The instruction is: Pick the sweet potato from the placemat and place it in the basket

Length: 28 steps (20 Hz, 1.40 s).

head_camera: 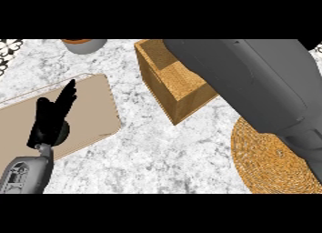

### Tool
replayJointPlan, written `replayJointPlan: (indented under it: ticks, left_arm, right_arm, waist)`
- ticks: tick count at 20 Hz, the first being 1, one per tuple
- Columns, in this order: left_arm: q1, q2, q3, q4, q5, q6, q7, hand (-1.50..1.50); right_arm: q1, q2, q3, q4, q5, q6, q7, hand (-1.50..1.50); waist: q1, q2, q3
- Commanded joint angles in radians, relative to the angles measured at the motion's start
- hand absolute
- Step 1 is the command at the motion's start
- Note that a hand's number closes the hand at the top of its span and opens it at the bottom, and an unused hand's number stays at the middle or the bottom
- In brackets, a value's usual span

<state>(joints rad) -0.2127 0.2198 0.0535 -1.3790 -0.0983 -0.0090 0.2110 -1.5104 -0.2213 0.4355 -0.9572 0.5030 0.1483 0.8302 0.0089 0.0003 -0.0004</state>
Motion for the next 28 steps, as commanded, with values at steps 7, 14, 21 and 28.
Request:
replayJointPlan:
  ticks: [7,14,21,28]
  left_arm:
    - [-0.034,0.01,0.021,0.023,0.001,-0.011,0.018,0.0]
    - [-0.005,-0.015,0.008,-0.005,-0.012,0.002,0.013,0.0]
    - [-0.063,0.003,0.021,0.006,-0.003,-0.022,0.065,0.0]
    - [-0.039,-0.037,-0.009,0.012,-0.041,0.012,0.033,0.0]
  right_arm:
    - [0.186,0.007,-0.03,0.113,0.076,-0.092,-0.276,1.5]
    - [0.233,0.023,-0.123,0.16,0.04,-0.038,-0.328,1.5]
    - [0.284,0.073,-0.234,0.219,0.012,-0.164,-0.384,-1.5]
    - [0.305,0.117,-0.308,0.232,0.032,-0.395,-0.486,-1.5]
  waist:
    - [0.002,0.005,0.0]
    - [0.003,0.002,0.0]
    - [0.002,0.004,0.0]
    - [0.003,0.004,0.0]
